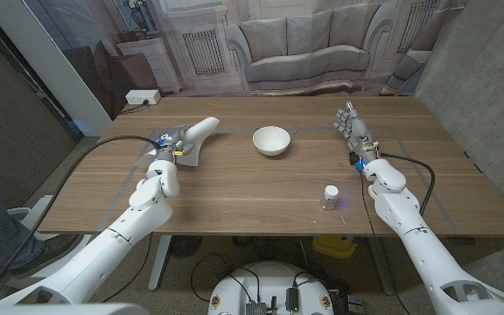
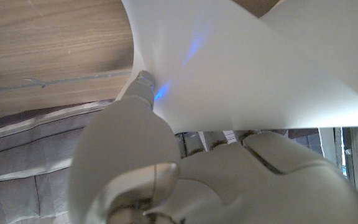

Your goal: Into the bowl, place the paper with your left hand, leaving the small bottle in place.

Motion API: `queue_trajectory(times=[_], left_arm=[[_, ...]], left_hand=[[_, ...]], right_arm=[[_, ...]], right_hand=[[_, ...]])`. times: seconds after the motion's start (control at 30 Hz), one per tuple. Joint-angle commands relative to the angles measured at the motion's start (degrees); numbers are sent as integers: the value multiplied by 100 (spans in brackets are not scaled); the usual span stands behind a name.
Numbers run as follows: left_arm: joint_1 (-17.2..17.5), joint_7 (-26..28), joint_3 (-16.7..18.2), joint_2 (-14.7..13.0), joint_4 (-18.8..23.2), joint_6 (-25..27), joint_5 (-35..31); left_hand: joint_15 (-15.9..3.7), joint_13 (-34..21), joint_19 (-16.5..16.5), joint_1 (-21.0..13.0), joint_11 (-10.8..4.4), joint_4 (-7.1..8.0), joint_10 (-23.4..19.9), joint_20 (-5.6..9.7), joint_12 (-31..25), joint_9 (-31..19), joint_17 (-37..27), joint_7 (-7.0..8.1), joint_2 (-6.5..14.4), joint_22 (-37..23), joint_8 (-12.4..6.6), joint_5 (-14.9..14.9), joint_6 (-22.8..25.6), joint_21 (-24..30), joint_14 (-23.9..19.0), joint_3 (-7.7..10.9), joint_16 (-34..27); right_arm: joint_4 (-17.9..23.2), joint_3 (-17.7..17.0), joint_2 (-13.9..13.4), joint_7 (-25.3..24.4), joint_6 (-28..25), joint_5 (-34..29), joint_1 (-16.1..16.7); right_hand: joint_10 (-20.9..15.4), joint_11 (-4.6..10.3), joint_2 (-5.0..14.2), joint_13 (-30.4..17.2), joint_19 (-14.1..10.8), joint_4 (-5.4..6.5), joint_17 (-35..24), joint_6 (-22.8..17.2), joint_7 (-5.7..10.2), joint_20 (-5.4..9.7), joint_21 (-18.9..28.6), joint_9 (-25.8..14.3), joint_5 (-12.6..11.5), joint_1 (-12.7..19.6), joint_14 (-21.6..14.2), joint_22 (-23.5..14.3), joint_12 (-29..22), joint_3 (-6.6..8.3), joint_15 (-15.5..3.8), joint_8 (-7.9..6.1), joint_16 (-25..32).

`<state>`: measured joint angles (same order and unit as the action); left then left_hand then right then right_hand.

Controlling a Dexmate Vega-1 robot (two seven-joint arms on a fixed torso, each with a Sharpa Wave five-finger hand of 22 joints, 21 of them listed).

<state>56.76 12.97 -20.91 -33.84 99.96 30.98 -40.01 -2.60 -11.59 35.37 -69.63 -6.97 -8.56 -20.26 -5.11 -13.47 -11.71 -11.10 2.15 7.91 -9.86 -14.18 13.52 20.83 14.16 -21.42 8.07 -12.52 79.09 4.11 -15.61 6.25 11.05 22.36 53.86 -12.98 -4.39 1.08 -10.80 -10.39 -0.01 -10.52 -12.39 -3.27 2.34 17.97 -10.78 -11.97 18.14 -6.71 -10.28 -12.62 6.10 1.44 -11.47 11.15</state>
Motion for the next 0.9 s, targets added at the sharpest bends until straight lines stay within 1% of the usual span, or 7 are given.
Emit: queue_trajectory(times=[0.03, 0.1, 0.3, 0.57, 0.67, 0.9], left_arm=[[76, -14, 135, -47, 216, -58, 122], [79, -6, 142, -71, 227, -113, 139], [71, 0, 150, -93, 264, -191, 180], [99, 50, 172, -169, 382, -344, 215], [105, 56, 199, -203, 415, -432, 267], [54, 41, 168, -251, 463, -485, 263]], left_hand=[[-336, -29, 20, -14, 1, 59, -63, 7, 13, -20, -28, 15, 18, -12, -10, -53, 51, -44, -57, 2, 1], [-332, -29, 22, -6, 17, 68, -61, 0, 17, -20, -29, 17, 20, -13, -7, -61, 51, -48, -57, 0, 3], [-324, -29, 21, 14, -3, 92, -48, 2, 33, -19, -31, 20, 25, -14, 0, -83, 56, -61, -66, -3, 7], [-327, -29, 9, 50, 8, 128, -70, -3, 39, -19, -32, 25, 32, -15, 8, -116, 72, -84, -54, -9, 23], [-324, -28, 5, 61, -11, 140, -73, 0, 44, -18, -32, 19, 34, -16, 10, -126, 78, -93, -55, -11, 27], [-340, -28, 11, 114, -38, 188, -109, -8, 46, -18, -35, 58, 50, -18, 12, -156, 111, -109, -75, -19, 29]], right_arm=[[105, 5, -13, -58, -14, -7, 69], [104, 13, -19, -54, -6, -16, 70], [111, 21, -21, -72, -3, -27, 69], [84, 29, -16, -70, 12, -30, 44], [72, 24, -8, -71, 24, -22, 41], [75, 1, 7, -93, 3, 9, 53]], right_hand=[[-53, -6, 44, -10, -53, -42, -10, -42, -9, 110, -36, -20, 19, 7, 3, -8, -2, 2, -2, 14, -34], [-53, 4, 45, -10, -53, -43, -9, -42, -7, 108, -41, -20, 19, 9, 1, -8, -2, 1, -2, 14, -34], [-52, 12, 47, -10, -57, -47, -9, -43, -6, 106, -50, -20, 19, 11, -2, -8, -1, 0, -7, 14, -33], [-55, -7, 51, -10, -62, -52, -8, -41, -11, 106, -68, -20, 19, 13, 0, -9, -2, -3, -3, 15, -34], [-56, -8, 52, -10, -67, -53, -8, -40, -13, 105, -72, -20, 19, 12, -2, -9, -2, -4, -3, 16, -34], [-56, 7, 55, -10, -72, -56, -8, -40, -16, 106, -87, -20, 19, 12, 1, -10, -1, -8, 0, 16, -35]])
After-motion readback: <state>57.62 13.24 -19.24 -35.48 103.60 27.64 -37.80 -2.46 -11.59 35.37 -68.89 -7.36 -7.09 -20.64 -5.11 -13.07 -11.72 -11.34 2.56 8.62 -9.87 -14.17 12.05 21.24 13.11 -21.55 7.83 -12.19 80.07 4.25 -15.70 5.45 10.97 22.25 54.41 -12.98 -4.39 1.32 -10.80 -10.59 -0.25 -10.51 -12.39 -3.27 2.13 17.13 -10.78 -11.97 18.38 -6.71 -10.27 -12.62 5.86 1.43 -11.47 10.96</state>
